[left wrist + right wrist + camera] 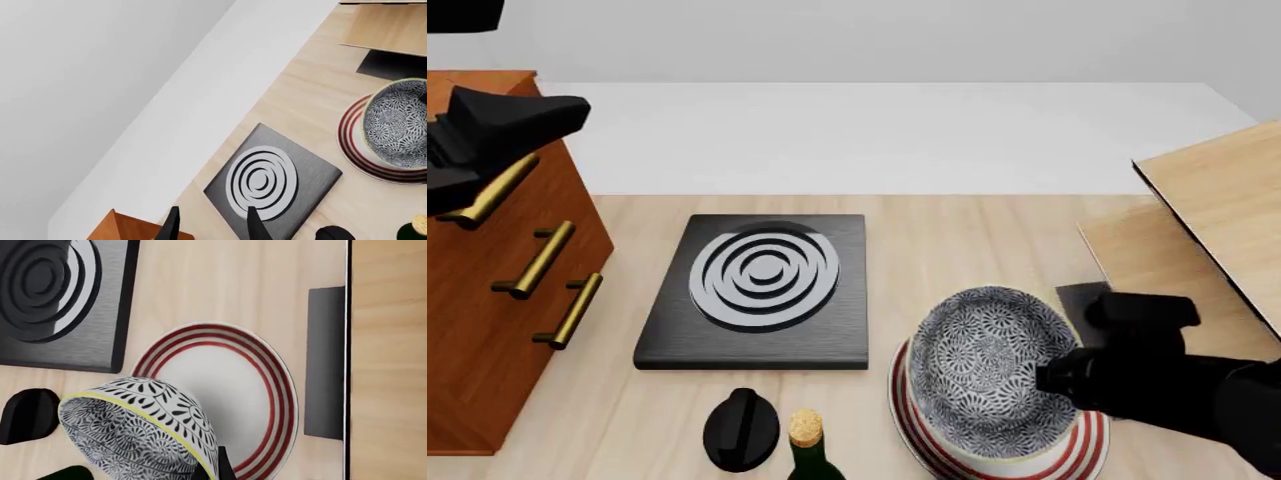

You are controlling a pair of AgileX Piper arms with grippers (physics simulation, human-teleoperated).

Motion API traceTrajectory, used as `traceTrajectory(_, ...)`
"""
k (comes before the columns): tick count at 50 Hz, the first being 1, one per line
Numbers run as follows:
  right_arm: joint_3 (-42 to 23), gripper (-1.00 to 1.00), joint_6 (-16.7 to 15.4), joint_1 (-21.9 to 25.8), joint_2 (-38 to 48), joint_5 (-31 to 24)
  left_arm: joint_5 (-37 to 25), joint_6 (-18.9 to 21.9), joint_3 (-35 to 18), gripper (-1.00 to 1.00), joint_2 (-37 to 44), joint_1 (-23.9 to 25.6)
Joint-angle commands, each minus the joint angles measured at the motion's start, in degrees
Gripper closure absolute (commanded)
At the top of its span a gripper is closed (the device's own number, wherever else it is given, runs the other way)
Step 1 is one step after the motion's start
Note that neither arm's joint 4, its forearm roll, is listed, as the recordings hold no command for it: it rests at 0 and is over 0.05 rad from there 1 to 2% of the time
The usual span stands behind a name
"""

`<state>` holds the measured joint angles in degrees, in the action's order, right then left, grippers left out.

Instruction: Pick up the akita bowl and put it on the plate.

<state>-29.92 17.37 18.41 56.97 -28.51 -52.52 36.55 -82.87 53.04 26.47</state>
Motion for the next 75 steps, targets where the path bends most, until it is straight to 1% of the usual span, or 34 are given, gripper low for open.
traceTrajectory(1,3.44,1.00,1.73,-0.11,0.28,3.61,-0.62,-1.71,6.06,-1.00,-0.26,1.84)
traceTrajectory(2,4.43,1.00,1.75,-0.49,0.84,4.80,-0.65,-1.81,5.95,-1.00,-0.16,1.94)
traceTrajectory(5,5.29,1.00,2.07,-0.53,1.15,5.82,-0.59,-1.69,6.08,-1.00,-0.29,1.94)
traceTrajectory(16,6.85,1.00,2.85,-0.79,1.72,7.50,-0.34,-1.82,6.52,-1.00,-0.26,2.06)
traceTrajectory(21,7.86,1.00,3.22,-0.76,3.03,9.60,-0.15,-1.87,6.69,-1.00,-0.13,2.19)
traceTrajectory(22,8.25,1.00,3.82,-0.35,3.21,10.29,-0.23,-1.93,6.62,-1.00,-0.08,2.32)
traceTrajectory(24,8.30,1.00,3.37,-0.86,3.79,10.78,-0.18,-1.79,6.75,-1.00,-0.25,2.17)
traceTrajectory(26,8.96,1.00,3.64,-0.76,4.61,11.80,-0.07,-1.73,7.07,-1.00,-0.35,2.11)
traceTrajectory(29,8.67,1.00,3.72,-0.96,4.34,11.46,-0.10,-1.87,6.99,-1.00,-0.22,2.11)
traceTrajectory(33,9.15,1.00,3.90,-0.95,5.00,12.30,-0.02,-1.97,7.04,-1.00,-0.16,2.18)
traceTrajectory(38,8.64,1.00,2.97,-2.02,5.02,12.03,0.23,-2.03,7.36,-1.00,-0.04,2.41)
traceTrajectory(41,8.70,1.00,3.17,-2.10,5.06,12.12,0.20,-2.21,7.29,-1.00,0.20,2.67)
traceTrajectory(47,7.63,1.00,2.44,-3.08,4.89,11.55,0.18,-2.17,7.43,-1.00,0.11,2.58)
traceTrajectory(57,6.95,1.00,2.78,-2.60,4.88,11.33,-0.16,-2.48,7.00,-1.00,0.33,3.08)
traceTrajectory(58,6.79,-1.00,2.61,-2.56,4.87,11.18,-0.16,-2.48,7.01,-1.00,0.30,3.03)
traceTrajectory(70,6.36,-1.00,2.71,-2.17,5.27,11.08,-0.43,-2.96,6.49,-1.00,0.75,3.62)
traceTrajectory(75,5.07,-1.00,2.11,-2.50,4.46,9.52,-0.57,-2.76,6.42,-1.00,0.62,3.54)
